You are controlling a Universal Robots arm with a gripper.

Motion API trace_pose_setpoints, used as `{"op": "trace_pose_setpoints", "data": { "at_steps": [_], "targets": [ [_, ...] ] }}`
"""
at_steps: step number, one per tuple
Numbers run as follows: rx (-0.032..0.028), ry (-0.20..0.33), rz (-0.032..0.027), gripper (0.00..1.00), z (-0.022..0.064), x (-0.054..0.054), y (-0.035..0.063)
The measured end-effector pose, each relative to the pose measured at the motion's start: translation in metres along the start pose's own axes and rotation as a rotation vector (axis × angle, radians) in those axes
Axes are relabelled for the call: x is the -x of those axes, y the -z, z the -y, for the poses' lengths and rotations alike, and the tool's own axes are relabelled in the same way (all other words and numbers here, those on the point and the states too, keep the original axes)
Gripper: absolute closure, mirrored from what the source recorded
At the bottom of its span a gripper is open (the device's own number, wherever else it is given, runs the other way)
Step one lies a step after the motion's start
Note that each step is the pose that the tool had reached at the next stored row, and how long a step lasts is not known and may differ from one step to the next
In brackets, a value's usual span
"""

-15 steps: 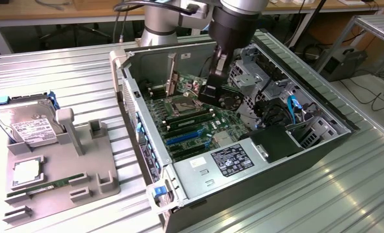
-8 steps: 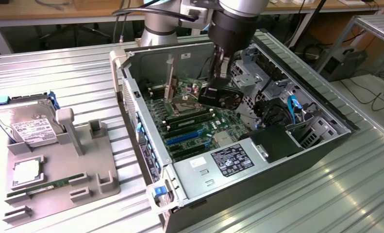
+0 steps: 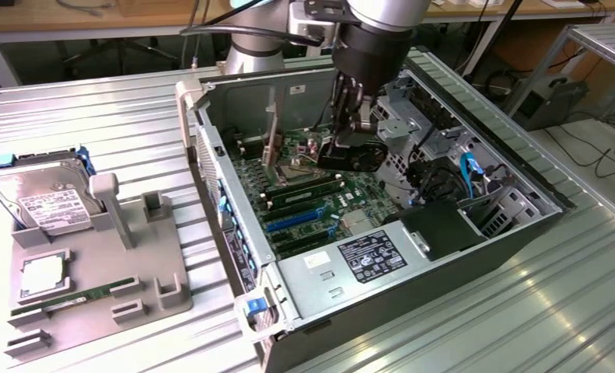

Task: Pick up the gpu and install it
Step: 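Insert the gpu into the slot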

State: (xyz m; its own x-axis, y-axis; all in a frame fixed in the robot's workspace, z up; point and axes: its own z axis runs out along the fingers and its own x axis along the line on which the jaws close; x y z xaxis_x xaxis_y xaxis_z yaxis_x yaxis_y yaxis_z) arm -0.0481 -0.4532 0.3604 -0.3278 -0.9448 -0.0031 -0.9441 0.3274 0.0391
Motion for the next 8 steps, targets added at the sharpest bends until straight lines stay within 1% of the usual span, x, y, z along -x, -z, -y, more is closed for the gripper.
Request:
{"op": "trace_pose_setpoints", "data": {
  "at_steps": [4,8],
  "targets": [
    [0.0013,0.051,0.0012,0.74,0.0,0.0,-0.0023],
    [0.0033,0.08,0.0064,0.74,-0.0011,-0.0008,-0.0061]
  ]
}}
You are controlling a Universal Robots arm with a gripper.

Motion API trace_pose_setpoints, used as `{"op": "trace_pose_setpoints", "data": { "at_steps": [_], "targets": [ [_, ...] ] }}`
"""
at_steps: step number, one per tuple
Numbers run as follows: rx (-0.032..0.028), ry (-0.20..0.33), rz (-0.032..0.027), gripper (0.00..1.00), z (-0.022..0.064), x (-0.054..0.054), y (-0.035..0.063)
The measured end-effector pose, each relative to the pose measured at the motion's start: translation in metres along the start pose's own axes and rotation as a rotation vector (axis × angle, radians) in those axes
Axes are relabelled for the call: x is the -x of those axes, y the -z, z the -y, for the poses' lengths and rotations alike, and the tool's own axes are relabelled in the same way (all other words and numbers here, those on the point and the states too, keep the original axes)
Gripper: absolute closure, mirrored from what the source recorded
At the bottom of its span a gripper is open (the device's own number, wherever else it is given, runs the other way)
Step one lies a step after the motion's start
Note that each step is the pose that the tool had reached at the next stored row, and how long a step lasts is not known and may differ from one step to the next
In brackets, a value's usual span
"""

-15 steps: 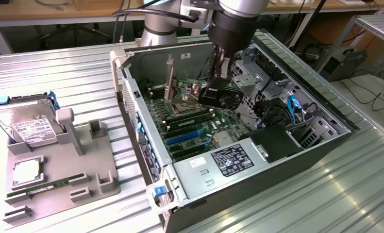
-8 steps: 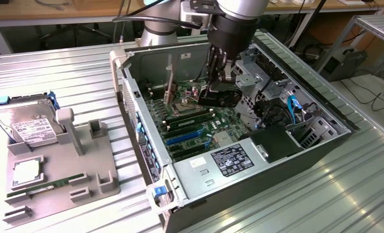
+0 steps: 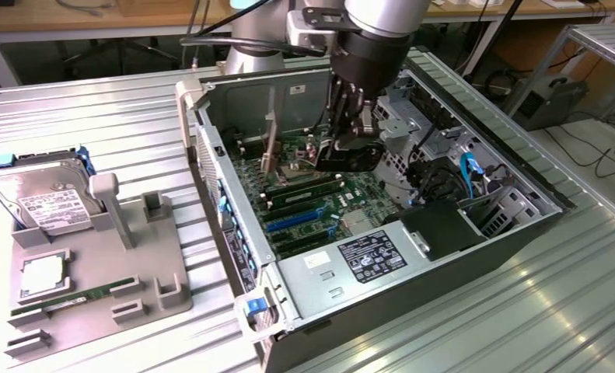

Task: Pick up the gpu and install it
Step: 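Insert the gpu into the slot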

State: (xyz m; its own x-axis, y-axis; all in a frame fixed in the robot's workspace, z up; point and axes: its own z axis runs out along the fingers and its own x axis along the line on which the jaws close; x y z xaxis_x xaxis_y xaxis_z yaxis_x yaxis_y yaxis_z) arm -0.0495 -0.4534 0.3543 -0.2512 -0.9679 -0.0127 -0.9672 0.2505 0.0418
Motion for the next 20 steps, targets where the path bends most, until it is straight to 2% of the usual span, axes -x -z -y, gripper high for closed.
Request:
{"op": "trace_pose_setpoints", "data": {
  "at_steps": [3,13,15,17,20],
  "targets": [
    [0.0006,0.028,0.0005,0.74,-0.0002,0.0,-0.0026],
    [0.0021,0.205,-0.0067,0.74,0.0003,-0.001,-0.0146],
    [0.0023,0.222,-0.0074,0.74,-0.0006,-0.001,-0.018],
    [0.002,0.224,-0.0076,0.74,-0.0039,-0.004,-0.0211],
    [0.0002,0.224,-0.0072,0.74,-0.0147,-0.011,-0.0267]
  ]
}}
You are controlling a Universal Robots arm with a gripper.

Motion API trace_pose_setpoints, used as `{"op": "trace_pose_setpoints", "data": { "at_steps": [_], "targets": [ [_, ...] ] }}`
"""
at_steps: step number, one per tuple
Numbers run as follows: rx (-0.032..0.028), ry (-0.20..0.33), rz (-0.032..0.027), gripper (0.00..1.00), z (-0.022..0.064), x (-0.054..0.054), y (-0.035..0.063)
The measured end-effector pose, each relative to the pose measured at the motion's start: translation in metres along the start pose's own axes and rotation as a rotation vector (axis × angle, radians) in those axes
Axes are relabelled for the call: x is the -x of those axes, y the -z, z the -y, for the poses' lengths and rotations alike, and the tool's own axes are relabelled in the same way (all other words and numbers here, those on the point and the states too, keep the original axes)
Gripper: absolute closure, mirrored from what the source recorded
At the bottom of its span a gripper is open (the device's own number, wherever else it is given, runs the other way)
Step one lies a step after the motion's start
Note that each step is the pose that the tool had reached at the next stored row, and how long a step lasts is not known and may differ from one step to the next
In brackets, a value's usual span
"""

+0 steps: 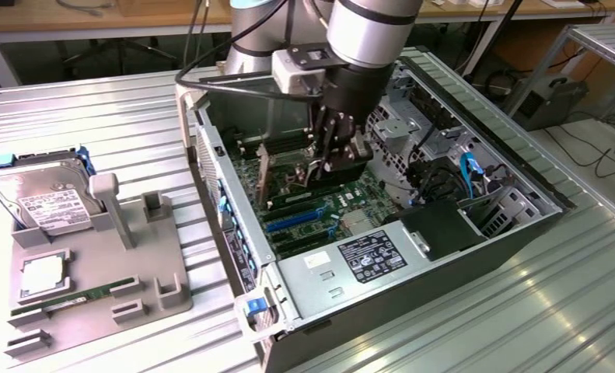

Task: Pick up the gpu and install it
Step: 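Insert the gpu into the slot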

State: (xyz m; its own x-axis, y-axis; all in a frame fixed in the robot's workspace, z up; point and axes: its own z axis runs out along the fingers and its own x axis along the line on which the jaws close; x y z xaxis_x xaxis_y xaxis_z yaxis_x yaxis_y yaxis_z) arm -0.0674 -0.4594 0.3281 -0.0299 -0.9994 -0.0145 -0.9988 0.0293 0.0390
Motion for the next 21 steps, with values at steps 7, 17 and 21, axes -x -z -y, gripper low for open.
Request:
{"op": "trace_pose_setpoints", "data": {
  "at_steps": [7,17,21],
  "targets": [
    [-0.0018,0.0,0.0003,0.74,-0.011,-0.006,-0.0129],
    [-0.0048,0.002,0.0006,0.74,-0.0136,-0.006,-0.0337],
    [-0.0047,0.002,0.0007,0.74,-0.0142,-0.006,-0.0416]
  ]
}}
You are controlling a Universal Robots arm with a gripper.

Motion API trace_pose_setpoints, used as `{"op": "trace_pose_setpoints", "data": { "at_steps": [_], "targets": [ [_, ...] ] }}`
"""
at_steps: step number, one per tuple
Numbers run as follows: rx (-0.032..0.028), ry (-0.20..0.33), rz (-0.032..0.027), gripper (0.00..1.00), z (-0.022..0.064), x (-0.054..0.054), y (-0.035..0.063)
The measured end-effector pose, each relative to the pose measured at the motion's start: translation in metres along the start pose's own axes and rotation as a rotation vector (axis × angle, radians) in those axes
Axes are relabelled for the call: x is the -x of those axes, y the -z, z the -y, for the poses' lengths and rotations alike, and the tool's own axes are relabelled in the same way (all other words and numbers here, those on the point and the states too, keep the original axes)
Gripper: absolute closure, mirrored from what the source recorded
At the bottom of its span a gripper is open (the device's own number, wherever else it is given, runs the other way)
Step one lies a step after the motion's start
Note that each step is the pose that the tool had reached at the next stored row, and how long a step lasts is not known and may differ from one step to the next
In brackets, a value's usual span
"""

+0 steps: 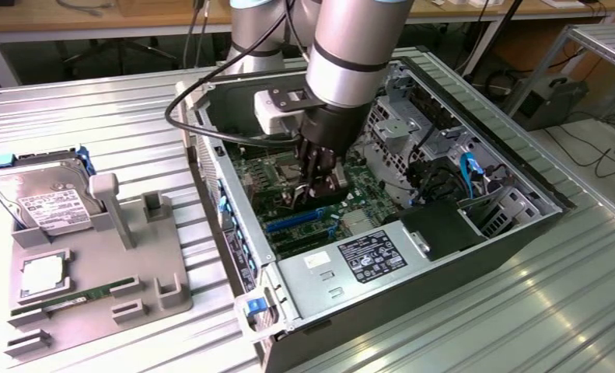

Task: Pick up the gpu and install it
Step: 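Insert the gpu into the slot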

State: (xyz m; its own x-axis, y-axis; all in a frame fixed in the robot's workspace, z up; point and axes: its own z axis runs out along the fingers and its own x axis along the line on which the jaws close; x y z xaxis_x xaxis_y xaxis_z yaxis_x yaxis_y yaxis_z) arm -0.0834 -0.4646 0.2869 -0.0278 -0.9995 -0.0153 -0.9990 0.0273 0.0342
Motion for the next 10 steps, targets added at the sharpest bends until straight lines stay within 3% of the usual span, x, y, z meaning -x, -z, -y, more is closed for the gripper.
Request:
{"op": "trace_pose_setpoints", "data": {
  "at_steps": [10],
  "targets": [
    [0.0004,0.011,0.0068,0.74,-0.0009,0.0,-0.0142]
  ]
}}
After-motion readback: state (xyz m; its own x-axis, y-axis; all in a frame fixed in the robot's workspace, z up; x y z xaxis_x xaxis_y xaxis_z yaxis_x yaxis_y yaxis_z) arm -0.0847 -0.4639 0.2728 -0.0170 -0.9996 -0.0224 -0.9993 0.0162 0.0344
